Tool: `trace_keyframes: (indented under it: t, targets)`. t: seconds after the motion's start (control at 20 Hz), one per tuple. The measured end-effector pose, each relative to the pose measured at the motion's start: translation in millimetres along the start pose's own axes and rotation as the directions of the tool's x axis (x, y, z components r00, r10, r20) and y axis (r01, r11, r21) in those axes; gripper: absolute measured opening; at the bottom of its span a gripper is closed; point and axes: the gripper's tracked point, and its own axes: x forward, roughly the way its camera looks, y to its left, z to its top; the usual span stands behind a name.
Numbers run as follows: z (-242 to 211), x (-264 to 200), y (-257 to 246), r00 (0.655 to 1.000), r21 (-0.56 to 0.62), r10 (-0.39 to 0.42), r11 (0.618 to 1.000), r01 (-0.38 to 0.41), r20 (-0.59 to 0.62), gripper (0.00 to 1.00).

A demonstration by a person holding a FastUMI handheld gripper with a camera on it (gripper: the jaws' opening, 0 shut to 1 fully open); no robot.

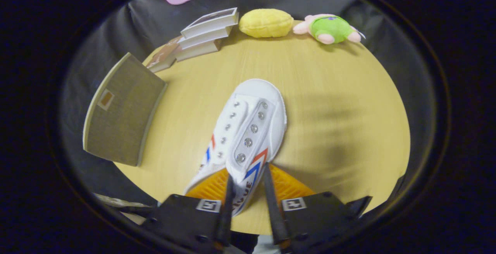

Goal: Open the storage box then place both shoes into the box .Put the left shoe in first, then the right shoe, with the right side of both shoes facing outward in a uniform manner.

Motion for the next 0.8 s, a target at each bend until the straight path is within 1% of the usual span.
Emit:
trace_keyframes:
  t: [0.05,0.1,0.2,0.25,0.35,0.45,0.6,0.8]
  targets:
    - [3,0,-10,0.999,0.079,-0.032,0.996,0.031,0.014,0.16]
    - [3,-1,-10,1.000,0.168,-0.015,0.986,0.014,0.008,0.05]
    - [5,-6,-1,1.000,0.338,0.020,0.941,-0.022,0.010,0.04]
    - [5,-9,0,0.999,0.388,0.034,0.921,-0.035,0.010,0.04]
    - [10,-18,2,0.999,0.427,0.024,0.904,-0.036,0.032,0.04]
    - [16,-34,10,0.998,0.436,0.012,0.899,-0.035,0.056,0.04]
    - [30,-63,38,0.994,0.424,0.007,0.904,-0.054,0.109,0.04]
    - [55,-93,92,0.983,0.418,0.014,0.904,-0.090,0.181,0.04]
